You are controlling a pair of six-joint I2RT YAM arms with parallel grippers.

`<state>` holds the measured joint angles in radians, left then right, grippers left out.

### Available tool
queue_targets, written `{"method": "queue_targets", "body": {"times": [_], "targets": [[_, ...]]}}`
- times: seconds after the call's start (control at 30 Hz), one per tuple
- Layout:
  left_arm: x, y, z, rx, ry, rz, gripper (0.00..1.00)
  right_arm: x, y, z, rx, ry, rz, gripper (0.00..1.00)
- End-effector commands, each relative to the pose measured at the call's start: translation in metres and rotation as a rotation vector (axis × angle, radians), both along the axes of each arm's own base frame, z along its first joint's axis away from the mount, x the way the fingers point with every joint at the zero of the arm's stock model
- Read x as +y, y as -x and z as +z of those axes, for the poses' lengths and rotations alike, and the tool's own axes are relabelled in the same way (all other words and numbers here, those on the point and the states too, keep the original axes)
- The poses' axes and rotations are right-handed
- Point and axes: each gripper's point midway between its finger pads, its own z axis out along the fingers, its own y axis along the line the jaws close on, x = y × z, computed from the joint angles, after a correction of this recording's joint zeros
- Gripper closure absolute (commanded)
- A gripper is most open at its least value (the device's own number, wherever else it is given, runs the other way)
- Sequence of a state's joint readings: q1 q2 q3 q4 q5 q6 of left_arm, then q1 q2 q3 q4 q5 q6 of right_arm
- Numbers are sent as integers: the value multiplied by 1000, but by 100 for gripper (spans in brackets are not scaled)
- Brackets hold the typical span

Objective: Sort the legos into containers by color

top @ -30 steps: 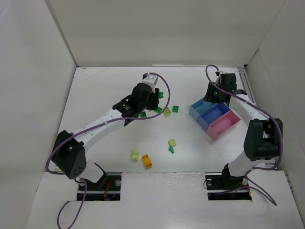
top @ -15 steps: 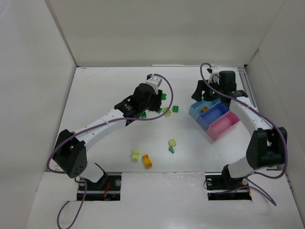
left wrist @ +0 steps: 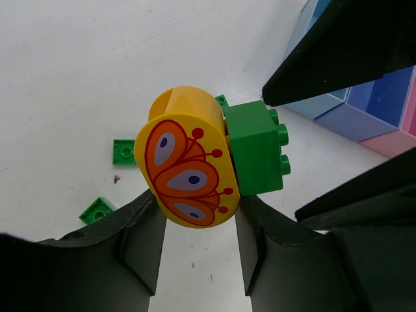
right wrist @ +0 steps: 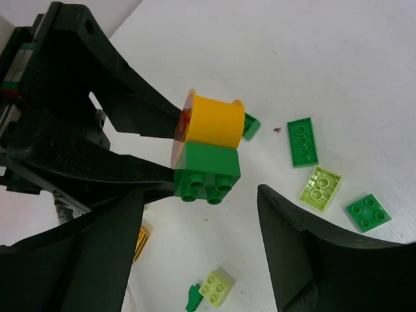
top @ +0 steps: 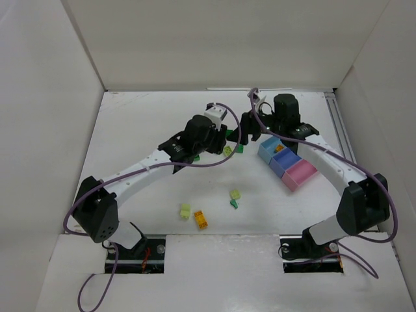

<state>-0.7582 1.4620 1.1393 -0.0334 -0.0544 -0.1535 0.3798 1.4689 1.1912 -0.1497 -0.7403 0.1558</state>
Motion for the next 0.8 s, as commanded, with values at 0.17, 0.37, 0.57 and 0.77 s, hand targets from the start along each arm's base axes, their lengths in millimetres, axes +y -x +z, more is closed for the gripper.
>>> {"method": "queue_targets", "body": {"times": [0.17, 0.37, 0.57, 0.77], "targets": [[-20, 0, 50, -90, 114, -36, 100, 17, -15, 34, -61, -83, 3, 37], [-20, 0, 51, -85, 122, -14, 100, 18, -12, 33, -62, -80, 2, 71], [1, -16, 50, -71, 106, 144, 100, -11, -15, 21, -20, -79, -66, 97], [28, -37, 38, -27, 119, 238, 100, -71, -20, 11, 13, -91, -186, 100]]}}
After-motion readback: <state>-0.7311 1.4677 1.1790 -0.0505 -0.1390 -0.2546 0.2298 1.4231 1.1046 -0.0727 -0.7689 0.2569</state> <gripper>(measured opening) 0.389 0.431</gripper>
